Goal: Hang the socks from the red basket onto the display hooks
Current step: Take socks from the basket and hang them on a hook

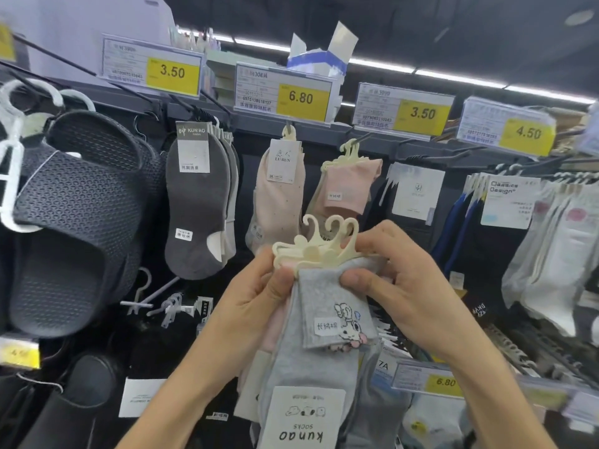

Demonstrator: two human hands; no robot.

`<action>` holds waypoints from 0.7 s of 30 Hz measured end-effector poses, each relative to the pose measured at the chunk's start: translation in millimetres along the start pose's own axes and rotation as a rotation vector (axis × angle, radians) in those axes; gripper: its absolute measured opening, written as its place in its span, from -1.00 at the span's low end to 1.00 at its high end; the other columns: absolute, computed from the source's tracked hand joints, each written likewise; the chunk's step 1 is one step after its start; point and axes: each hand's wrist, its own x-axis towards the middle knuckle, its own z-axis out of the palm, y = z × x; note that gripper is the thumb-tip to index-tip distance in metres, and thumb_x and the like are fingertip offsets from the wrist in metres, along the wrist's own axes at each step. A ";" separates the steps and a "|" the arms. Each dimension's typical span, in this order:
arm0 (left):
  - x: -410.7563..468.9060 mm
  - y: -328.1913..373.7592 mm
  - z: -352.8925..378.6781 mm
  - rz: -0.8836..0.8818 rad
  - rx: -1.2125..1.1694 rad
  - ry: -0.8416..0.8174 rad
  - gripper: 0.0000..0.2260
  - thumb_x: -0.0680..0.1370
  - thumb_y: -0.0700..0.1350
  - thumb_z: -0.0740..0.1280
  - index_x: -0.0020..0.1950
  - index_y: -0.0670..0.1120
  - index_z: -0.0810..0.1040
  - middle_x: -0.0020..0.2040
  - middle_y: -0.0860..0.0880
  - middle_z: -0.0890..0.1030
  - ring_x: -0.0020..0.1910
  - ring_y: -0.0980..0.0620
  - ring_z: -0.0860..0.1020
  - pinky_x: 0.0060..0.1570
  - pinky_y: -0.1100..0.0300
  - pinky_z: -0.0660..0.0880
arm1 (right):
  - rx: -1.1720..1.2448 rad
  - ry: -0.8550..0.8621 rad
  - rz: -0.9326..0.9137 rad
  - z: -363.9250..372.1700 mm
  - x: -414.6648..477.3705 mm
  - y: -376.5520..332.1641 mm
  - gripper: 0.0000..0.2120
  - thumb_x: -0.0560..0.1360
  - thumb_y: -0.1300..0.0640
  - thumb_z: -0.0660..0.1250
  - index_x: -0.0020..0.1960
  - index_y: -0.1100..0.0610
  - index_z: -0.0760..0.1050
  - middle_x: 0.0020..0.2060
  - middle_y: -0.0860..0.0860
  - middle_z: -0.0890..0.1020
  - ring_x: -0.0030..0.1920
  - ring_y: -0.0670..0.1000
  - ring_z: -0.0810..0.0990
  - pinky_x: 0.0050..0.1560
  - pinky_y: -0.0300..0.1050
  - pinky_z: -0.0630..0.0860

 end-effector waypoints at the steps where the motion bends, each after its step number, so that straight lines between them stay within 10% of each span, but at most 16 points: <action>1: 0.6 -0.2 0.5 -0.002 -0.009 0.001 -0.73 0.64 0.04 0.18 0.23 0.01 0.58 0.16 0.05 0.69 0.13 0.15 0.66 -0.02 0.37 0.56 | 0.017 -0.001 -0.003 0.6 0.4 -0.4 -0.83 0.44 -0.20 0.36 0.00 -0.21 0.49 -0.02 -0.15 0.49 0.00 -0.10 0.52 -0.08 -0.37 0.44; 8: -1.1 -2.0 -7.4 -0.112 -0.094 0.119 -0.53 0.40 0.34 0.44 0.07 -0.01 0.63 0.03 -0.13 0.70 -0.04 -0.14 0.68 -0.11 -0.02 0.63 | 0.405 0.021 0.040 -1.5 4.0 3.3 -0.88 0.45 -0.06 0.41 -0.09 -0.06 0.50 -0.23 -0.14 0.60 -0.23 -0.17 0.57 -0.26 -0.29 0.53; 12: -3.8 -1.4 -19.3 -0.098 -0.065 0.245 -0.61 0.41 0.28 0.44 0.02 0.01 0.66 -0.09 -0.07 0.72 -0.19 0.03 0.67 -0.31 0.23 0.59 | 0.630 0.243 0.141 -14.8 16.0 14.4 -0.86 0.37 0.03 0.52 -0.15 -0.09 0.56 -0.20 -0.06 0.64 -0.16 -0.03 0.65 -0.24 -0.14 0.63; 21: -4.6 2.5 -26.4 -0.076 -0.051 0.313 -0.80 0.53 0.12 0.34 -0.01 0.04 0.66 -0.16 -0.02 0.72 -0.23 0.10 0.70 -0.39 0.28 0.56 | 0.329 0.616 0.296 -24.8 100.4 56.9 -0.82 0.52 0.14 0.42 0.02 -0.11 0.53 -0.02 -0.10 0.63 -0.03 -0.04 0.68 -0.06 -0.06 0.67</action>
